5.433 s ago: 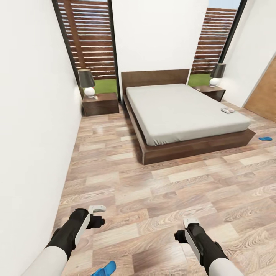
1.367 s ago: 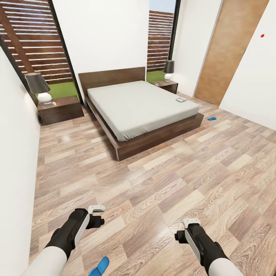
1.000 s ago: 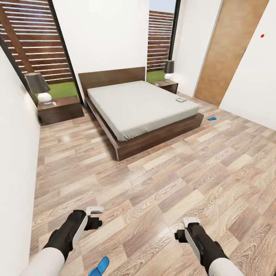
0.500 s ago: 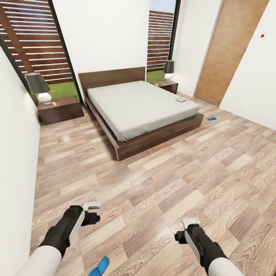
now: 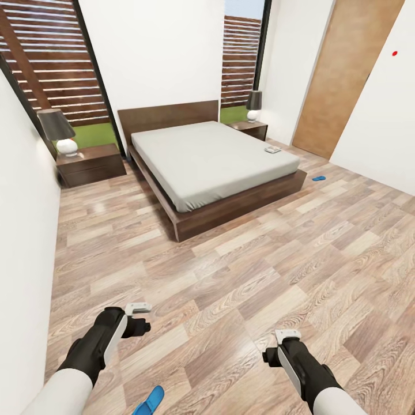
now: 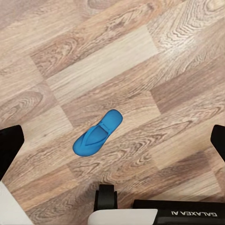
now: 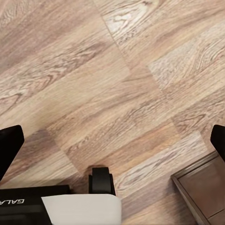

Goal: In the bedroom, move the book from the bed onto either nightstand, and place the two sandals side by side next to the bed.

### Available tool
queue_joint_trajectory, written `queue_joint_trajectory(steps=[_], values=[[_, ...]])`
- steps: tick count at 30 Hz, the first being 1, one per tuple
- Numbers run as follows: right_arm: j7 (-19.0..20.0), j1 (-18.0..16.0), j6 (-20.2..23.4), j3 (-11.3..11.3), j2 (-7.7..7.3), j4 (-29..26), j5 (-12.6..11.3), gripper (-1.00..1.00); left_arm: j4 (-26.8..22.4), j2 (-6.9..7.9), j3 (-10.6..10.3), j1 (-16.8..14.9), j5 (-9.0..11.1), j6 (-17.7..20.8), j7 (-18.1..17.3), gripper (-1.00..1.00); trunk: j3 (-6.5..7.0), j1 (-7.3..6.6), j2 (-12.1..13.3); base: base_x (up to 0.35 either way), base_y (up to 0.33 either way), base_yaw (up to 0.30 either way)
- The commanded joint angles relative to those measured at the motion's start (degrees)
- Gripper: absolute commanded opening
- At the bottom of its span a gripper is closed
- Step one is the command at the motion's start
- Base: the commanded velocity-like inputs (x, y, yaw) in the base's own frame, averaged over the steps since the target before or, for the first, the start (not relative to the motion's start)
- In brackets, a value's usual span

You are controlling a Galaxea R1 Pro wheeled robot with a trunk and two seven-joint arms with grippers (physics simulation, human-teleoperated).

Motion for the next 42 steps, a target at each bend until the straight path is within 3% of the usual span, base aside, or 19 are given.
queue_joint_trajectory(steps=[1, 22, 28, 36, 41, 42], values=[[-0.2, 0.0, 0.3, 0.1, 0.0, -0.1, 0.1, 1.0, 0.0, 0.02, 0.0, 0.0, 0.4, 0.3, 0.1, 1.0, -0.23, 0.23, -0.4, 0.0, 0.0, 0.0], [-0.2, 0.0, 0.3, 0.1, 0.0, -0.1, 0.1, 1.0, 0.5, 0.11, -0.3, 0.0, 0.3, 0.3, 0.1, 1.0, -4.0, 4.84, -8.9, 0.0, 0.0, 0.0], [-0.2, 0.0, 0.3, 0.1, -0.18, -0.2, 0.1, 1.0, 2.4, 0.77, -3.2, 0.0, 0.2, -1.2, 0.3, 1.0, -5.08, 6.16, -11.3, 0.0, 0.0, 0.0], [-0.1, 0.0, 0.5, 0.0, -0.31, -1.5, 0.1, 1.0, 4.2, 1.6, -4.5, 0.0, 0.0, -6.2, 0.3, 1.0, -6.52, 7.91, -14.5, 0.0, 0.0, 0.0], [-0.1, 0.0, 2.5, -0.1, -0.33, -11.6, 0.1, 1.0, 5.9, 1.6, -6.5, 0.0, -4.8, -11.1, 0.3, 1.0, -7.41, 9.01, -16.5, 0.0, 0.0, 0.0], [-0.1, 0.0, 4.6, -0.1, -0.27, -15.4, 0.1, 1.0, 8.3, 1.41, -7.0, 0.0, -7.9, -12.4, 0.3, 1.0, -7.59, 9.23, -16.9, 0.0, 0.0, 0.0]])
